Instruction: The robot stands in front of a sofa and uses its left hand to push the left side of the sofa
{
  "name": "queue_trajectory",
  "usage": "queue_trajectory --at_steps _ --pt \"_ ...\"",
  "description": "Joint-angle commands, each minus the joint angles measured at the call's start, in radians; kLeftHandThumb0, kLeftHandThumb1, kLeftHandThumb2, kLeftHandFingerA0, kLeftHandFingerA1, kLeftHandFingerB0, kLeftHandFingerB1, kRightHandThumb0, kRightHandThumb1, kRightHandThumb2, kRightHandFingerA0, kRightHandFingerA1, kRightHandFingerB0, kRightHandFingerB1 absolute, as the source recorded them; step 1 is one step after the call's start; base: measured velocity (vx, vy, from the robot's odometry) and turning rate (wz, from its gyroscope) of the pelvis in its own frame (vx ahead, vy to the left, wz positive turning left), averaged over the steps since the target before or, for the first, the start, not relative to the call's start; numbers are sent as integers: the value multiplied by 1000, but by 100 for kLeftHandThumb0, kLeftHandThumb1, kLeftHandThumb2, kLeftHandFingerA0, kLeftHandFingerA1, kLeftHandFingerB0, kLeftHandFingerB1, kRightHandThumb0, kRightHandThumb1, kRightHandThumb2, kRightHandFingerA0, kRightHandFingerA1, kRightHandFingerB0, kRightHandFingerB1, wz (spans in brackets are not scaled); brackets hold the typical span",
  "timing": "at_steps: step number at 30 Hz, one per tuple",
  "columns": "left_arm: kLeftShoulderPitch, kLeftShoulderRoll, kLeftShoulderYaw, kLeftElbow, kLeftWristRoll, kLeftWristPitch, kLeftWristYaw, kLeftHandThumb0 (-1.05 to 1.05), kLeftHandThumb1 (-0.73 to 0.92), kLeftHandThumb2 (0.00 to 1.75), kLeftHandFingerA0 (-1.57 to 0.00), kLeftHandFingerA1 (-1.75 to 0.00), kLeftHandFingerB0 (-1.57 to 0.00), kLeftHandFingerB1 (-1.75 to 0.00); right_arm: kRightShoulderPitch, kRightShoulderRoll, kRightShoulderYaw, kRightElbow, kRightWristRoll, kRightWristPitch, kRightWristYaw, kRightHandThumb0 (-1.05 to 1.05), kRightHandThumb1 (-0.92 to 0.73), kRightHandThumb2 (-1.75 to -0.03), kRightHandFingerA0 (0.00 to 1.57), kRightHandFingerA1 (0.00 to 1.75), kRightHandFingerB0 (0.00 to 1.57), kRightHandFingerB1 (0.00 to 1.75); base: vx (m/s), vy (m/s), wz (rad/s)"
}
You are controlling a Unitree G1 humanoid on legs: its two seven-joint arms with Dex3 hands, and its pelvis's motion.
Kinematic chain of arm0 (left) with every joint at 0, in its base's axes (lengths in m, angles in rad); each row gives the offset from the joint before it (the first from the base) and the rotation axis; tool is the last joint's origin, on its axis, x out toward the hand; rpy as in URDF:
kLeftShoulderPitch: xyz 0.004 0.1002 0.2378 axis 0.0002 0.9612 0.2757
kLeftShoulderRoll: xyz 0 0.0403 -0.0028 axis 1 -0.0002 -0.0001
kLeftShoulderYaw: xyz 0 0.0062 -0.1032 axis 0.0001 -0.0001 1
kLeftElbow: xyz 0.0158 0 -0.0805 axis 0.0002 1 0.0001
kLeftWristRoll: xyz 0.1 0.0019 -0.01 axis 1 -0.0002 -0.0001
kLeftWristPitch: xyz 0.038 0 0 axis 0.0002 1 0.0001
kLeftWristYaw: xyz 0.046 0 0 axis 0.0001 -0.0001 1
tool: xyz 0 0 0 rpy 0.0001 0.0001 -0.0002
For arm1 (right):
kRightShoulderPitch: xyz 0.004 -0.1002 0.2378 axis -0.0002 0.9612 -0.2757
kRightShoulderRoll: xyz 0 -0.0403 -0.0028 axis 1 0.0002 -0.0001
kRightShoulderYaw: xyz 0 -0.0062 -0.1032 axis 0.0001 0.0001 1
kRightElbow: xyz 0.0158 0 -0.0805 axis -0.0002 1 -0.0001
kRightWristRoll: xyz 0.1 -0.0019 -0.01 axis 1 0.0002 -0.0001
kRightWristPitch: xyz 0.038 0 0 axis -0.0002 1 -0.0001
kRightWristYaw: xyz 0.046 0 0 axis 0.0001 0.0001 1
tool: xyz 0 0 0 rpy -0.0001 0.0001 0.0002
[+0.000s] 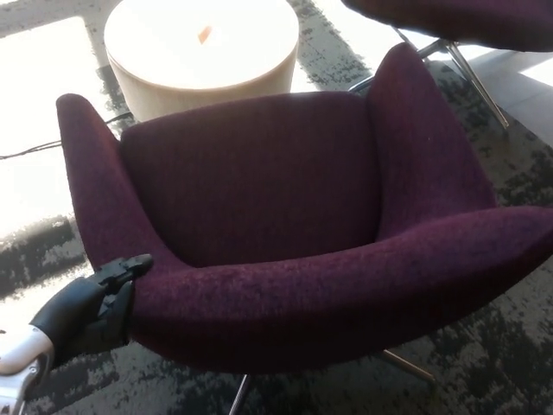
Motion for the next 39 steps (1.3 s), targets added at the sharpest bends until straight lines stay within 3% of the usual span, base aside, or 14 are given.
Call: queue_trajectory --at_steps 1,17,29,30,39 --pt "28 29 27 55 -14 -37 -20 -98 83 125 0 -16 0 -7 6 -7 2 7 -2 9 -6 -68 -84 -66 58 43 54 40 0 0 0" --pt "107 64 138 136 -54 -130 -44 -96 88 126 -1 -21 0 -9 18 -12 5 7 -2 10 -1 -67 -84 -66 56 43 51 40 0 0 0" --pt "327 -89 313 180 -179 -197 -79 -92 91 124 0 -17 0 -12 44 -12 24 14 -21 8 -25 -67 -85 -66 56 44 51 40 0 0 0" --pt "369 -128 308 184 -170 -224 -58 -95 86 122 -6 -20 -6 -20 52 -4 13 16 -3 1 0 -66 -84 -65 57 43 51 40 0 0 0" --pt "402 -172 294 227 -150 -216 -53 -93 87 121 0 -17 0 -15 59 -9 40 16 -33 10 -42 -66 -85 -66 56 43 52 40 0 0 0"
